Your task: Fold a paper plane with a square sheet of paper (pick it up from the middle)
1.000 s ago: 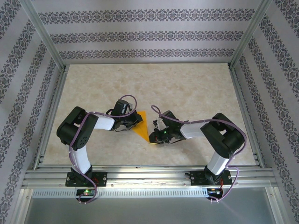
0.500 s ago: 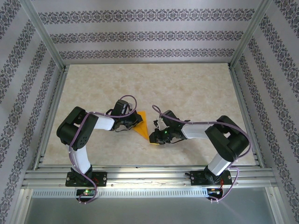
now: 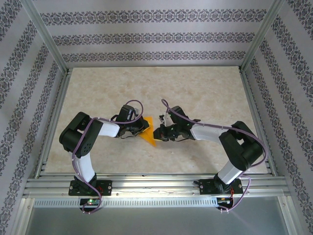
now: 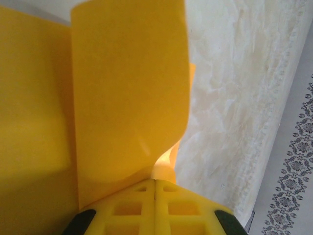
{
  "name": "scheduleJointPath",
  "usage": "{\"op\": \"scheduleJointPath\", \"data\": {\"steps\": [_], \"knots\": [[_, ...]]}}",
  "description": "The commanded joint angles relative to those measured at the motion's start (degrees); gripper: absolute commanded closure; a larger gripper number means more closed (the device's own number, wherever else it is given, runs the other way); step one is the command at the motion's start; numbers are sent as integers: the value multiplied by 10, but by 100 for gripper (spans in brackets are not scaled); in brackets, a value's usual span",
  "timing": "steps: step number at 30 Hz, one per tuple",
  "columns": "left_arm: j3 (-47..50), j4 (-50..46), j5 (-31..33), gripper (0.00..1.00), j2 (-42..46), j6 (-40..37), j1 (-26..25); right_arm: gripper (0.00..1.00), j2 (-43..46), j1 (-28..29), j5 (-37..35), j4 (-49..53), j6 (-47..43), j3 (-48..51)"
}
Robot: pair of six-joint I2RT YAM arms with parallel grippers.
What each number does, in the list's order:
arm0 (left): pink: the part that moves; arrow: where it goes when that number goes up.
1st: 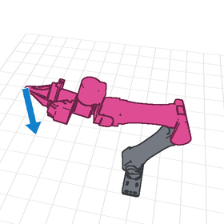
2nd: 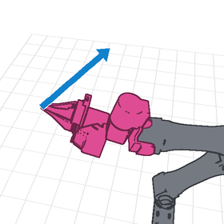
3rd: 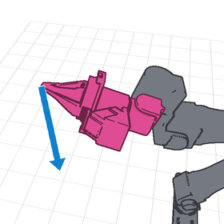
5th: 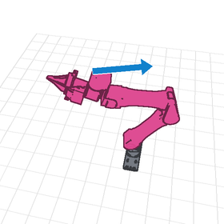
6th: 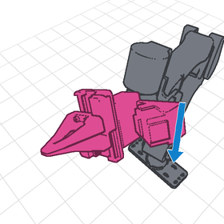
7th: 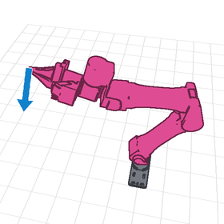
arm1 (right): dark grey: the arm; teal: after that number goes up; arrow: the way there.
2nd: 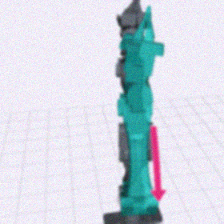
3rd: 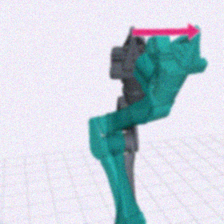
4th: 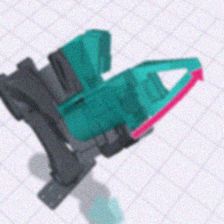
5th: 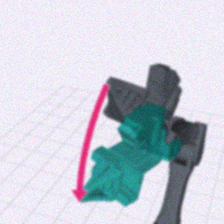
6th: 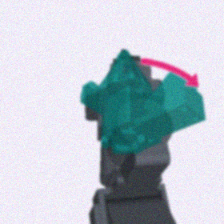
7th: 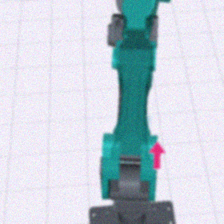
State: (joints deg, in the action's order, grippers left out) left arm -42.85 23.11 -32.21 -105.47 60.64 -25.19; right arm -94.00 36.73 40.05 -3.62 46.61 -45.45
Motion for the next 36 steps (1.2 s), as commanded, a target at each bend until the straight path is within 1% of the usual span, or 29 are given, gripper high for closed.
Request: {"op": "scheduleJointPath", "data": {"steps": [1,6,12,25,36], "knots": [[17,-15,15,98,-18,-1,-11,94,-31,1,14,-29,20,-32],[15,-18,14,98,-18,-3,-11,94,-77,4,21,-38,29,-55],[14,-18,14,98,-19,-3,-11,95,-109,6,28,-47,24,-48],[13,-18,14,98,-19,-1,-11,95,-115,19,36,-84,37,2],[18,-14,14,98,-18,1,-11,95,-109,25,22,-100,48,50]]}}
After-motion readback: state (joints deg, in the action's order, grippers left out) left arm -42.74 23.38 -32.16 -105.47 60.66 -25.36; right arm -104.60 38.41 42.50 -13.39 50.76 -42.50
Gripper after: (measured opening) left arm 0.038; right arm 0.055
